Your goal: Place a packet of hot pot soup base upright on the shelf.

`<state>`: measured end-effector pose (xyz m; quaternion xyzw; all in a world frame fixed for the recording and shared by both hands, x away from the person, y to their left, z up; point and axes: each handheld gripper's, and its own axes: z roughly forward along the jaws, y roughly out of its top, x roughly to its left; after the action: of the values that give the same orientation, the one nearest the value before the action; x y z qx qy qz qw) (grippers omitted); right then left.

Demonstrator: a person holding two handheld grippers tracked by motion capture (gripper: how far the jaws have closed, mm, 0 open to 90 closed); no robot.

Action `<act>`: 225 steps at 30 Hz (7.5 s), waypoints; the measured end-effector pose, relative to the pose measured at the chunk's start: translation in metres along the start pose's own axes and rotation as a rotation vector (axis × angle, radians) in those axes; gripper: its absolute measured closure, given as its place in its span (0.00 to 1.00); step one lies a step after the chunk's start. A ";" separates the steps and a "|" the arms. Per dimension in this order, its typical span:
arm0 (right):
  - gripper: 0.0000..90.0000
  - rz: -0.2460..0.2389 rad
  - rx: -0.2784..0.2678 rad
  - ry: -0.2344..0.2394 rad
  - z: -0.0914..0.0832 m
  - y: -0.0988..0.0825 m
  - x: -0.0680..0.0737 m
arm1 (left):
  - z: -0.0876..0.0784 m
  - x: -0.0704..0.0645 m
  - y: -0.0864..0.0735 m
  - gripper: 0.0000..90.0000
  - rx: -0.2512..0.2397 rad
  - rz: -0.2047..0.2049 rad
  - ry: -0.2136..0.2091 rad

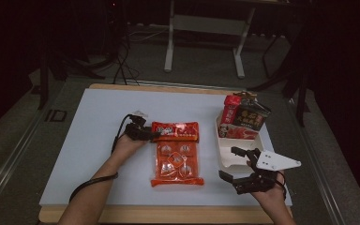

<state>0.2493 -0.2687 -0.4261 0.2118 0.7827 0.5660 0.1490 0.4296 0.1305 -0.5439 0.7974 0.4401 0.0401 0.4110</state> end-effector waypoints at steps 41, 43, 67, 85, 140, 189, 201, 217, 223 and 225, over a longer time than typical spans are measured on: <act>0.15 0.017 0.014 -0.005 0.003 0.000 -0.002 | -0.039 -0.045 0.022 1.00 -0.086 0.126 -0.046; 0.15 0.020 0.012 -0.009 0.003 0.000 -0.002 | -0.045 -0.048 0.023 1.00 -0.098 0.132 -0.056; 0.17 0.042 -0.006 -0.053 -0.009 0.008 -0.005 | -0.108 -0.104 0.030 1.00 -0.198 0.308 -0.177; 0.25 0.026 -0.020 -0.034 -0.005 0.021 -0.010 | -0.138 -0.146 0.030 1.00 -0.277 0.446 -0.359; 1.00 -0.099 0.002 0.176 0.023 0.101 0.006 | -0.181 -0.155 0.044 0.79 -0.539 0.436 -0.427; 1.00 -0.016 -0.020 -0.116 -0.061 0.098 -0.099 | -0.149 -0.087 -0.072 0.00 -0.373 0.135 -0.209; 1.00 0.021 -0.015 -0.129 -0.051 0.079 -0.109 | -0.138 -0.087 -0.097 0.00 -0.349 0.212 -0.150; 1.00 0.046 -0.024 -0.116 -0.040 0.077 -0.107 | -0.127 -0.087 -0.105 0.00 -0.339 0.228 -0.135; 1.00 0.059 -0.030 -0.124 -0.036 0.074 -0.107 | -0.127 -0.087 -0.105 0.00 -0.341 0.226 -0.141; 1.00 0.067 -0.026 -0.133 -0.037 0.068 -0.107 | -0.126 -0.087 -0.105 0.00 -0.339 0.224 -0.143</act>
<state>0.3358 -0.3344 -0.3508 0.2730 0.7560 0.5655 0.1846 0.2524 0.1734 -0.5073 0.7616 0.3055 0.1021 0.5623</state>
